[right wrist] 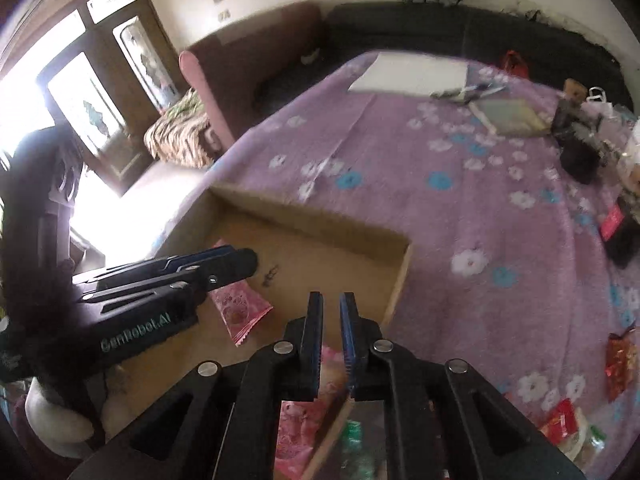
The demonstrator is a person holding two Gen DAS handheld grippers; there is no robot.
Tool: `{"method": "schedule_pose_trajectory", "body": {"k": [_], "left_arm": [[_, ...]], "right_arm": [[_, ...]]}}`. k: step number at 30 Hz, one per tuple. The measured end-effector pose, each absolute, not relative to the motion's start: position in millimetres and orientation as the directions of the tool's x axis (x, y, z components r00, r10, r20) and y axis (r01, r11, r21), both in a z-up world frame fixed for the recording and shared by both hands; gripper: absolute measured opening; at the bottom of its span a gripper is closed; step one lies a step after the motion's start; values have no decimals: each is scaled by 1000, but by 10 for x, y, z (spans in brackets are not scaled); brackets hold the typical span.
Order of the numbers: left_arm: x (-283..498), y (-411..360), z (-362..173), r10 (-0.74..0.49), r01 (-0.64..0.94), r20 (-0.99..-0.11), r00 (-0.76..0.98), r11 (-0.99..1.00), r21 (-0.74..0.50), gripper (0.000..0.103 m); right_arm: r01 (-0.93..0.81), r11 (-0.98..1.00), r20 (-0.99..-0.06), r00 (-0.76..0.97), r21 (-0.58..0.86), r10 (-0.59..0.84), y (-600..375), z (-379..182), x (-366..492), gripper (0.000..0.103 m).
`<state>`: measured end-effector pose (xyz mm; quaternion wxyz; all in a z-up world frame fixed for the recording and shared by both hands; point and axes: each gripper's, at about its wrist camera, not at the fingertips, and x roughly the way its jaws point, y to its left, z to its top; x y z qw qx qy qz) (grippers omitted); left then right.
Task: Organize snacks
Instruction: 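Carry both pink candy bars to the cardboard box and release them, then grasp the dark red packet with the left gripper while the right grasps a red candy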
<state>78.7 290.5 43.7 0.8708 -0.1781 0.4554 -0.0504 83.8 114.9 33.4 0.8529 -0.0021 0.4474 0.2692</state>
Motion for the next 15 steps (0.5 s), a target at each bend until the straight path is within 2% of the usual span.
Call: {"method": "schedule_pose_trajectory", "body": {"k": [4, 5, 6, 7, 8, 9, 15], "left_arm": [[659, 2980, 553, -266, -101, -760, 593, 912, -398, 19], [573, 2986, 610, -261, -106, -756, 600, 911, -398, 25], [503, 2978, 654, -259, -110, -752, 606, 909, -402, 37], [406, 2970, 710, -265, -108, -740, 618, 904, -414, 44], [320, 2959, 755, -272, -105, -728, 629, 898, -427, 58], [225, 2935, 803, -278, -103, -715, 641, 892, -439, 66], [-102, 2527, 949, -346, -13, -682, 644, 886, -463, 67]], "right_arm": [[-449, 851, -717, 494, 273, 491, 808, 567, 695, 11], [-447, 852, -705, 511, 271, 492, 701, 624, 635, 12], [-441, 856, -690, 532, 270, 491, 525, 686, 552, 19], [-433, 860, -681, 545, 271, 489, 398, 713, 503, 24], [-420, 866, -672, 561, 271, 483, 220, 737, 439, 32], [-405, 874, -668, 576, 268, 472, 44, 744, 371, 35], [-305, 920, -719, 579, 245, 384, -688, 479, 142, 37]]}}
